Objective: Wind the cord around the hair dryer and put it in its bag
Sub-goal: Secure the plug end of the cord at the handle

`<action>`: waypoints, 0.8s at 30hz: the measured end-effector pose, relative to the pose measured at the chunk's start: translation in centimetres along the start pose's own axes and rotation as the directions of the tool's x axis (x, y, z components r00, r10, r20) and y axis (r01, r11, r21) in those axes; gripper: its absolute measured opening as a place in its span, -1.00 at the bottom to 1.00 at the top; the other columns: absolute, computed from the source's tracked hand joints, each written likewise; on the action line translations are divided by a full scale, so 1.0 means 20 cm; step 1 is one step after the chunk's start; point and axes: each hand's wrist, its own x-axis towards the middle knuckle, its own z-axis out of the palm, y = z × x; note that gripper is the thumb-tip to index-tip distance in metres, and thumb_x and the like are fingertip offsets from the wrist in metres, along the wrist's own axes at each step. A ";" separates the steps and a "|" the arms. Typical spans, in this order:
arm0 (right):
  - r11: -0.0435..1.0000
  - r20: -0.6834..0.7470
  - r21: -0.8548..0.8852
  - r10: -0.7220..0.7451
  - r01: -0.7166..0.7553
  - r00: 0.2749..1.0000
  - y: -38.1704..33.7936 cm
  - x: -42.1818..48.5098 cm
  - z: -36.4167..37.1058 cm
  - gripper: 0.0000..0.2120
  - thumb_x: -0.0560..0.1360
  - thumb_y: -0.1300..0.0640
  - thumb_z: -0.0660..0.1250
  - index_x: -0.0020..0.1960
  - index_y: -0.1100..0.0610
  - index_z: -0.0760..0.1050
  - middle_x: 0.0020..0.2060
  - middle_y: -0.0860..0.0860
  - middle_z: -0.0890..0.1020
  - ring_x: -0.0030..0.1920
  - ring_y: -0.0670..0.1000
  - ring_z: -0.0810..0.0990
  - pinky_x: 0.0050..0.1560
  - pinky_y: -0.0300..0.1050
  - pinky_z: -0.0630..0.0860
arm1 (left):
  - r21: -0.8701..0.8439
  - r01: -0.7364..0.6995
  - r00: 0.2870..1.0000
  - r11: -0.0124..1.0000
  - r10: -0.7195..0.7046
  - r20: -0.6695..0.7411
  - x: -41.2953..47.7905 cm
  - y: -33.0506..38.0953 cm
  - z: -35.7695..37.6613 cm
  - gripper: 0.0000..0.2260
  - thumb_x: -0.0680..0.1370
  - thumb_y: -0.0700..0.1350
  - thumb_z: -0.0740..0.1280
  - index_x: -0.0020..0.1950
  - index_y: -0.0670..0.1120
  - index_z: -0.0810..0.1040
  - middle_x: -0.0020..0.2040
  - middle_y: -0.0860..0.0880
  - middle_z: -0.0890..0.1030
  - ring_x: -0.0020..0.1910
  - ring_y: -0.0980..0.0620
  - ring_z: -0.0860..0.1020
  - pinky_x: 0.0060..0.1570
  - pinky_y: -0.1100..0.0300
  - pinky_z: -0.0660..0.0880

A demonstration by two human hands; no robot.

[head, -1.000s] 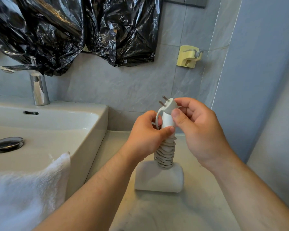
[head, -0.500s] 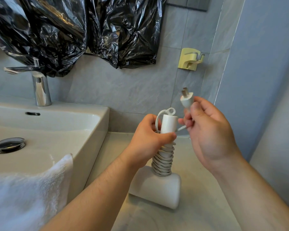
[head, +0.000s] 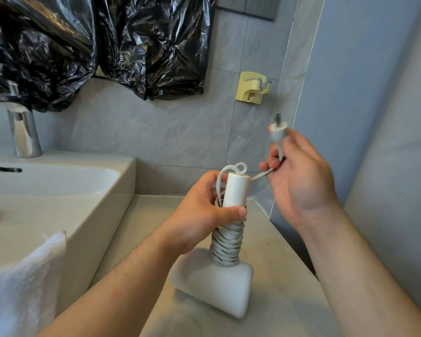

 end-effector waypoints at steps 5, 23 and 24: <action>0.917 0.180 -0.398 0.050 0.026 0.982 0.09 -0.03 -0.01 -0.63 0.29 0.19 0.24 0.06 -0.03 0.54 -0.13 -0.02 0.45 -0.19 -0.09 0.45 -0.11 -0.13 0.40 | 0.091 0.021 0.999 0.996 -0.019 -0.030 0.01 0.01 -0.06 -0.64 0.32 -0.20 0.48 0.00 -0.32 0.46 -0.15 -0.16 0.54 -0.16 -0.04 0.52 -0.12 0.11 0.52; 0.722 0.411 -0.680 0.235 0.125 0.881 0.02 -0.04 -0.06 -0.70 0.34 0.19 0.43 0.03 0.03 0.47 -0.12 -0.01 0.66 -0.09 -0.07 0.64 -0.02 -0.05 0.58 | 0.103 -0.001 1.000 0.995 0.004 -0.028 0.02 0.08 -0.10 -0.83 0.54 -0.36 0.32 -0.23 -0.19 0.55 -0.30 -0.13 0.61 -0.27 -0.05 0.55 -0.23 0.19 0.54; 0.722 0.434 -0.678 0.246 0.135 0.867 0.01 -0.04 -0.07 -0.70 0.35 0.22 0.43 0.04 0.02 0.46 -0.14 -0.04 0.67 -0.10 -0.07 0.65 -0.02 -0.05 0.58 | 0.063 0.019 1.000 0.998 -0.018 -0.014 0.02 0.09 -0.09 -0.85 0.52 -0.33 0.34 -0.24 -0.18 0.54 -0.31 -0.11 0.61 -0.29 -0.04 0.56 -0.24 0.20 0.54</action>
